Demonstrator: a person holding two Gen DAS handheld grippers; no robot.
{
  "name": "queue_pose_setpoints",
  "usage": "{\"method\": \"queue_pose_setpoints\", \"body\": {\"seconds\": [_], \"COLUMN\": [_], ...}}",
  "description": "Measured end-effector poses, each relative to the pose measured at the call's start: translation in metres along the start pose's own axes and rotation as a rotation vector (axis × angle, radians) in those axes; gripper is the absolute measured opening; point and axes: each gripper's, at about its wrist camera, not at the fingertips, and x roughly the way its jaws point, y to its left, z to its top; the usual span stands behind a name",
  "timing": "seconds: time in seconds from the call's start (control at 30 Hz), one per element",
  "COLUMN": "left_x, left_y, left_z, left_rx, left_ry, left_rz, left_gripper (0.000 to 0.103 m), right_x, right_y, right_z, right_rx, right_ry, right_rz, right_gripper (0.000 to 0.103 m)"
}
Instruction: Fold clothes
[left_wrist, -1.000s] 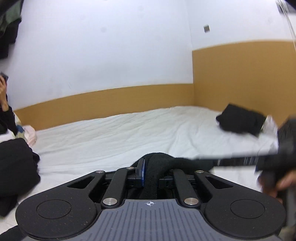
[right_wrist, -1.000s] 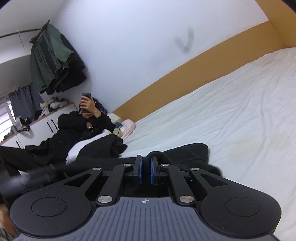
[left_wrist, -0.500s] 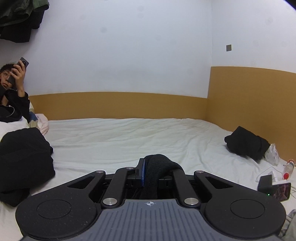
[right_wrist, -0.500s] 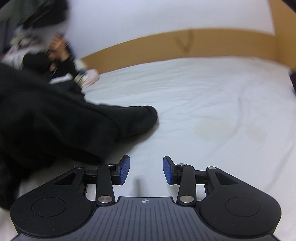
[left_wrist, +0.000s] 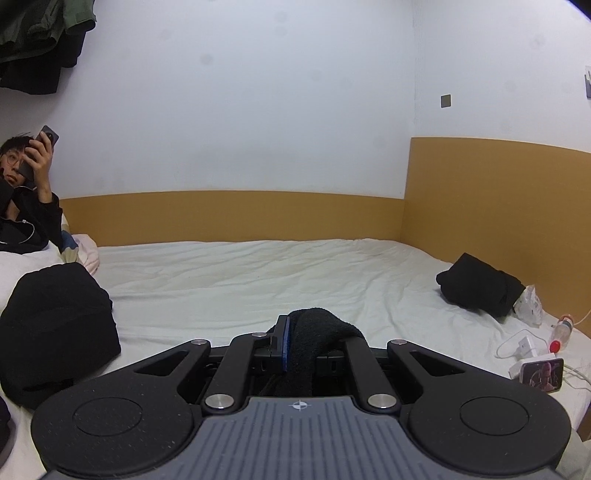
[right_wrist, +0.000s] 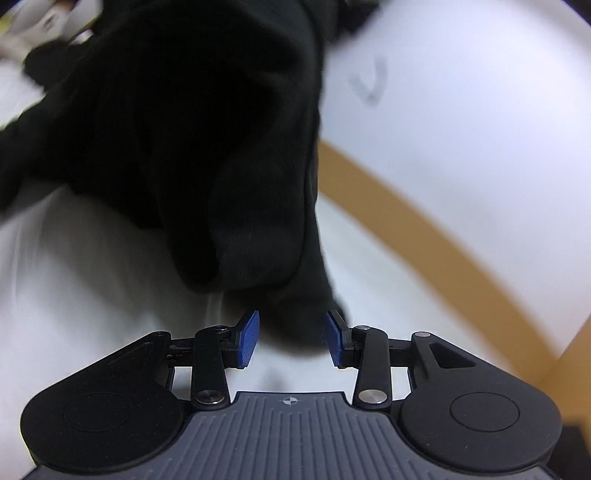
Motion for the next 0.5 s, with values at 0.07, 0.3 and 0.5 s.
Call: {"method": "queue_pose_setpoints", "body": {"seconds": [0.07, 0.3, 0.5], "left_x": [0.0, -0.004, -0.003], "left_y": [-0.001, -0.014, -0.023], "left_z": [0.001, 0.015, 0.02], "left_rx": [-0.002, 0.028, 0.027], "left_ry": [0.007, -0.002, 0.002], "left_rz": [0.0, -0.006, -0.027], "left_gripper": [0.01, 0.01, 0.01], "right_x": [0.002, 0.005, -0.001], "right_y": [0.004, 0.02, 0.016], "right_z": [0.002, 0.009, 0.022], "right_rx": [-0.026, -0.17, -0.167], "right_ry": [0.004, -0.024, -0.088], "right_rz": [0.032, -0.03, -0.087], "right_gripper": [0.04, 0.04, 0.041]}}
